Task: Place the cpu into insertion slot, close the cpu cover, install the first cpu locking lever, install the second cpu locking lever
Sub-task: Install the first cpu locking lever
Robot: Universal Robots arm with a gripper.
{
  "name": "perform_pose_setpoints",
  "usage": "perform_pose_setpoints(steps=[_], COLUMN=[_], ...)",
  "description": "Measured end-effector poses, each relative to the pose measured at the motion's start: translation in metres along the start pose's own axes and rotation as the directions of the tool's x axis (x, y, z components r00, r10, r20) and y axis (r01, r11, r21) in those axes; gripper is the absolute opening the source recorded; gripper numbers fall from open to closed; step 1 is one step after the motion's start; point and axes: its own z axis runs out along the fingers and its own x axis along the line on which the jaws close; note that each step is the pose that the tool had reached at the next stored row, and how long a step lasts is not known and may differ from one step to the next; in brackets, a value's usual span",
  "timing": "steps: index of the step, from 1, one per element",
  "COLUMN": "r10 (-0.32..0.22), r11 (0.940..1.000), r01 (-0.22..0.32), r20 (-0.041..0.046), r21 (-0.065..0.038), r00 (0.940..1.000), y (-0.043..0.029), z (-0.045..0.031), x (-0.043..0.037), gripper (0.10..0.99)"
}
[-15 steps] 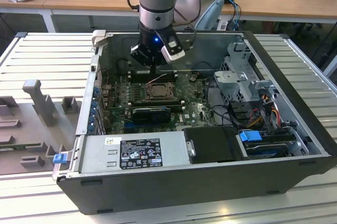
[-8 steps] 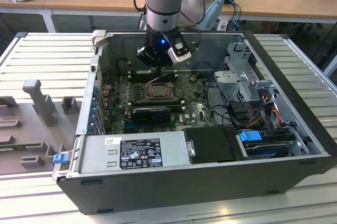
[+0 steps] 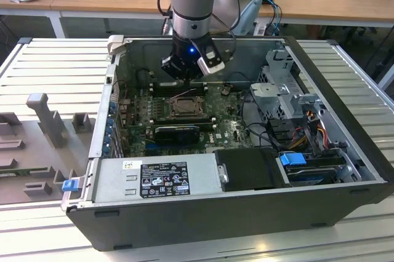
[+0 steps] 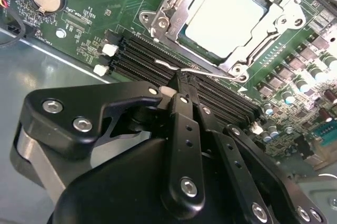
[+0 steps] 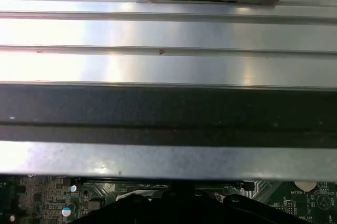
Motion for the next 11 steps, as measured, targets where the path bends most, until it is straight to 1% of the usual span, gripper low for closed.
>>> perform_pose_setpoints(steps=[5, 11], r10=[0.000, -0.008], r11=[1.0000, 1.0000], r01=[0.000, 0.008], r20=[0.0011, 0.0000], r21=[0.000, 0.000], r00=[1.0000, 1.0000], y=[-0.0030, -0.0036], z=[0.0005, 0.0038], x=[-0.0001, -0.0063], gripper=[0.106, 0.106])
